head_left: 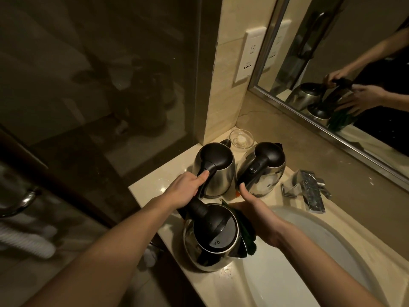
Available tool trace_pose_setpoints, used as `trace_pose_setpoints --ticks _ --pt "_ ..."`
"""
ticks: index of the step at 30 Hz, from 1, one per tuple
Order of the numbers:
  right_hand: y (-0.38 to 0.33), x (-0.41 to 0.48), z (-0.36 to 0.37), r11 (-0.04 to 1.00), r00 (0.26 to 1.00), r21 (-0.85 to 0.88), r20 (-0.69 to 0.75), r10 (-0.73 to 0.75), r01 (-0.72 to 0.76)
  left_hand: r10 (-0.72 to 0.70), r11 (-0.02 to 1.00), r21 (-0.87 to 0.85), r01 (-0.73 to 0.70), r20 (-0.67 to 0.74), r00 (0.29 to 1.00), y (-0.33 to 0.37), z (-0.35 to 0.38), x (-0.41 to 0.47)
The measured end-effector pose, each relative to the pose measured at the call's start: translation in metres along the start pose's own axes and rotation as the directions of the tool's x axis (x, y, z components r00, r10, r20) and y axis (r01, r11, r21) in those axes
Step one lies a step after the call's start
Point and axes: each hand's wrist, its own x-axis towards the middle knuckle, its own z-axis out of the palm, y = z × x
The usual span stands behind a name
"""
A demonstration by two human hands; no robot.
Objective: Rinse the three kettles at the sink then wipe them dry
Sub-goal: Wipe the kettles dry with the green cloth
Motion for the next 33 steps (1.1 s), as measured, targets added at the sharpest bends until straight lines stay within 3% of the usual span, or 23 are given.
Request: trace_pose_setpoints --ticks 4,13,21,33 --pt "-0.014 0.000 0.002 0.991 0.994 -0.076 0.011 -0.105 0.106 0.013 1.000 0.004 -0.013 -0.008 1.000 0.000 0.000 -0.002" --pt "-0.008 0.045 0.011 0.996 1.000 -0.086 0.029 0.007 -0.004 0.038 0.999 0.024 -0.037 -0.042 0.998 0.005 0.001 -0.005" --pt "-0.031 0.026 0.011 0.965 0.997 -0.259 0.071 -0.021 0.038 0.046 0.999 0.000 -0.046 -0.072 0.996 0.006 0.001 -0.009" --pt "-0.019 0.035 0.020 0.964 0.999 -0.262 0.044 -0.021 0.032 0.059 0.998 -0.004 -0.059 -0.084 0.995 0.006 0.003 -0.010"
